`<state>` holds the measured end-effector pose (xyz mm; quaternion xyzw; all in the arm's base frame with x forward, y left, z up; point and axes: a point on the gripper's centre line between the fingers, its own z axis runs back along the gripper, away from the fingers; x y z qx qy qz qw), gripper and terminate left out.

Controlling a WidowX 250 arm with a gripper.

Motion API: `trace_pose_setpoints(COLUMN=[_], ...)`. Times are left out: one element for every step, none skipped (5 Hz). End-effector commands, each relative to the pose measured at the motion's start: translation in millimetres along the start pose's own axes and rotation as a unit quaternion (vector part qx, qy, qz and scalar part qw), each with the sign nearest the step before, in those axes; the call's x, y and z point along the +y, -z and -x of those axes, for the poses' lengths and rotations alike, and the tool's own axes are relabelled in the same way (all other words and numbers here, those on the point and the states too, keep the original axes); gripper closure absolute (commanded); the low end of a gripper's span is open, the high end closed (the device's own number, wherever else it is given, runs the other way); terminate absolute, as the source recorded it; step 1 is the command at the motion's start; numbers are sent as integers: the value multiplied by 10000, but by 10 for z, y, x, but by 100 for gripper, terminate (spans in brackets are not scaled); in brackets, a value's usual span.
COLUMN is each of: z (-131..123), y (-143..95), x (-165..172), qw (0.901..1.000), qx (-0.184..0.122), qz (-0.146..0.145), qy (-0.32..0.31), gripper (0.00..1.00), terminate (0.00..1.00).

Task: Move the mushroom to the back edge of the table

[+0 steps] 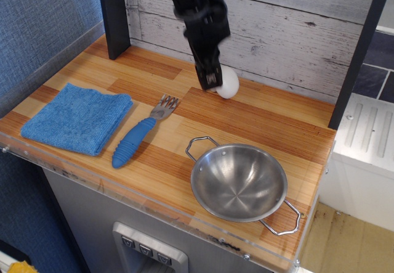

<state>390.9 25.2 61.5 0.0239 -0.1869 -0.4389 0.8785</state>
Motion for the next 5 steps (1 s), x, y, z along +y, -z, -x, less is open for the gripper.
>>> trace_pose_setpoints(z=[-106,-88,-88,-88,-88], y=[-750,-912,-912,-912,-912], x=[48,2,2,2,2], qw=[9958,9945,9945,9945,9945], qx=[-464,-569,-569,-569,-569], qz=[-795,-859,-859,-859,-859], qy=[-12,-188,-188,-188,-188], gripper=[0,0,0,0,0], terminate=[0,0,0,0,100])
